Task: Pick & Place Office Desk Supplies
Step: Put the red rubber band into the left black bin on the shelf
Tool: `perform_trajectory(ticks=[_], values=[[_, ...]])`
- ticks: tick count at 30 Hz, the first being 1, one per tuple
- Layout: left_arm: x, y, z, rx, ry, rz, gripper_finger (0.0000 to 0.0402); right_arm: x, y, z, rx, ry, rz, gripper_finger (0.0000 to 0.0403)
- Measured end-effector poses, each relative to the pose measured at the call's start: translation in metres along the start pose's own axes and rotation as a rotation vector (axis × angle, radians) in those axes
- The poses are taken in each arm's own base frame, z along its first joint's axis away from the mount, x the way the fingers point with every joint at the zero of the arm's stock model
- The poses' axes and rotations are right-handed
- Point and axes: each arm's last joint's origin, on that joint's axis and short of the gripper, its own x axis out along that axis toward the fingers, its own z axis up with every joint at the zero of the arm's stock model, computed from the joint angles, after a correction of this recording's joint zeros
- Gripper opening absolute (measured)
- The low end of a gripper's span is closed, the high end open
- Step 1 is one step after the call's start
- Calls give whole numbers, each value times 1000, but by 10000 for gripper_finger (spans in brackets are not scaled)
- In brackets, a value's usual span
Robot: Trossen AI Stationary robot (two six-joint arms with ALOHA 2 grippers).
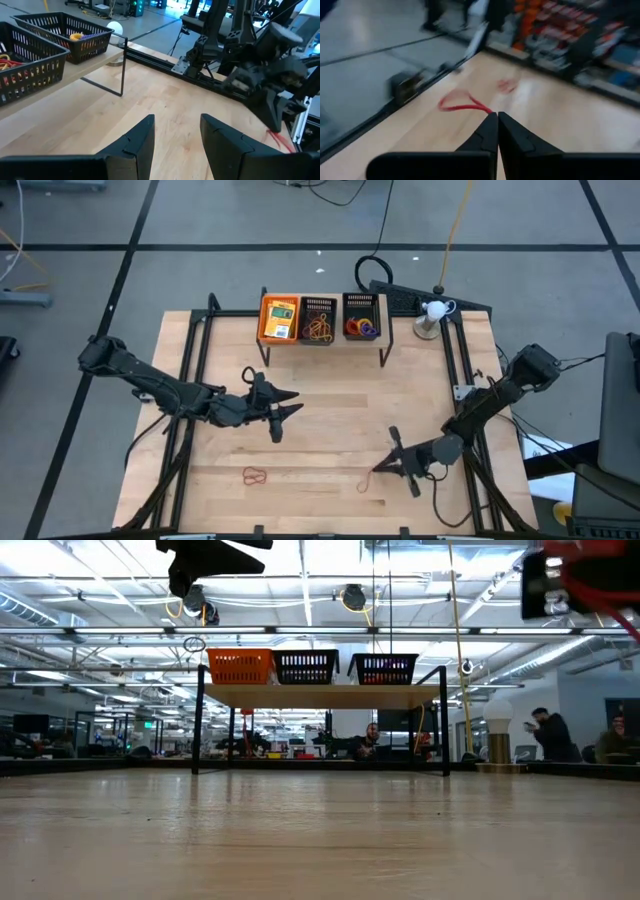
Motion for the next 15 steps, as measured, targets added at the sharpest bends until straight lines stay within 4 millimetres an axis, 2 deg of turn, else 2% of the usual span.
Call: perform_trajectory(ticks=[6, 11, 15], values=[[0, 0, 0, 22, -3, -2, 152, 10, -26, 24, -93, -34, -283, 0], [0, 0, 0, 25, -2, -2, 152, 10, -68, 39, -117, -84, -516, 0], [-1, -1, 0, 24, 5, -13, 152, 1, -105, 49, -135, -115, -674, 0]])
